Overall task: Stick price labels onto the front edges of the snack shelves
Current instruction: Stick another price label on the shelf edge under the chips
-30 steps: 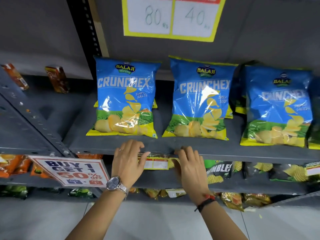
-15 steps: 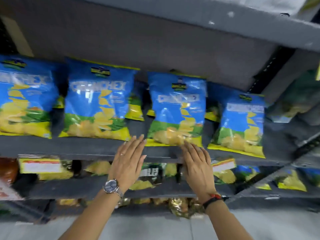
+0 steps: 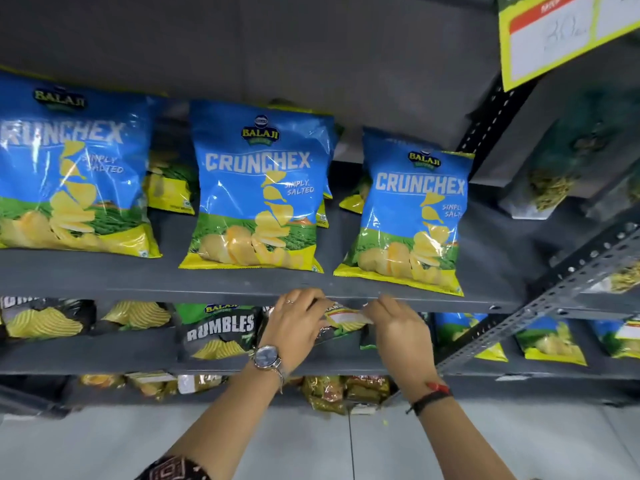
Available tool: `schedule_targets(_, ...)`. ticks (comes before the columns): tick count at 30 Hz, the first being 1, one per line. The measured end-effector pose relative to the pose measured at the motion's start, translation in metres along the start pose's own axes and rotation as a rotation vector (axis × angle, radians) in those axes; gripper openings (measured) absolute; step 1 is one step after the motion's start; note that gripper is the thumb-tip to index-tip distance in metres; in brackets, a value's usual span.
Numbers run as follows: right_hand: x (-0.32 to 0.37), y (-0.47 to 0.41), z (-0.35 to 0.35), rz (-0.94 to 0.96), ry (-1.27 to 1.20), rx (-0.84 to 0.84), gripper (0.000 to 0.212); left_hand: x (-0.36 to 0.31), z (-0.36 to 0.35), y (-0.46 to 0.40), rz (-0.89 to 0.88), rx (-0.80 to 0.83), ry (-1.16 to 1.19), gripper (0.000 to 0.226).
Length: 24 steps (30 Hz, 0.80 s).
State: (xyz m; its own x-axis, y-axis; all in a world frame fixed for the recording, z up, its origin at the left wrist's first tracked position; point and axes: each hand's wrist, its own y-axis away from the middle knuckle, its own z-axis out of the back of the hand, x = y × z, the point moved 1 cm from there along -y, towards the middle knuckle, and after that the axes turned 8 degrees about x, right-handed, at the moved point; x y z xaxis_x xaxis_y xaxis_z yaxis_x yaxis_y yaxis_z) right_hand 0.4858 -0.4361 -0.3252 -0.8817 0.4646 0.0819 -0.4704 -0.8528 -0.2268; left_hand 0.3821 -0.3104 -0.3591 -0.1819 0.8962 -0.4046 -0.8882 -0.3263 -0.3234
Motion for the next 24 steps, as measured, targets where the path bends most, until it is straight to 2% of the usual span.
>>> schedule_targets(3, 0.002, 0.016, -0.007, 0.015, -0.072, 0.000, 0.042, -0.002, -0.006, 0.003, 0.043, -0.041, 0.065, 0.028)
schedule_targets(8, -0.005, 0.018, -0.012, -0.063, -0.421, 0.010, 0.028, 0.000, -0.009, 0.009, 0.087, -0.080, 0.217, 0.011)
schedule_targets(11, -0.010, 0.015, -0.020, -0.135, -0.614, 0.015, 0.020, 0.002, -0.008, 0.007, 0.119, -0.093, 0.292, 0.019)
schedule_targets(14, -0.017, 0.011, -0.029, -0.286, -0.758, 0.073, 0.026, 0.002, -0.009, 0.003, 0.076, -0.063, 0.262, 0.027)
schedule_targets(17, -0.021, 0.006, -0.035, -0.289, -0.662, 0.048, 0.026, 0.003, -0.014, 0.000, 0.054, -0.026, 0.230, 0.035)
schedule_targets(21, -0.024, 0.002, -0.036, -0.302, -0.615, 0.052, 0.017, 0.004, -0.020, 0.001, 0.084, -0.016, 0.211, 0.035)
schedule_targets(24, -0.023, 0.001, -0.035, -0.313, -0.533, 0.020, 0.017, 0.005, -0.021, 0.001, 0.089, -0.026, 0.213, 0.034)
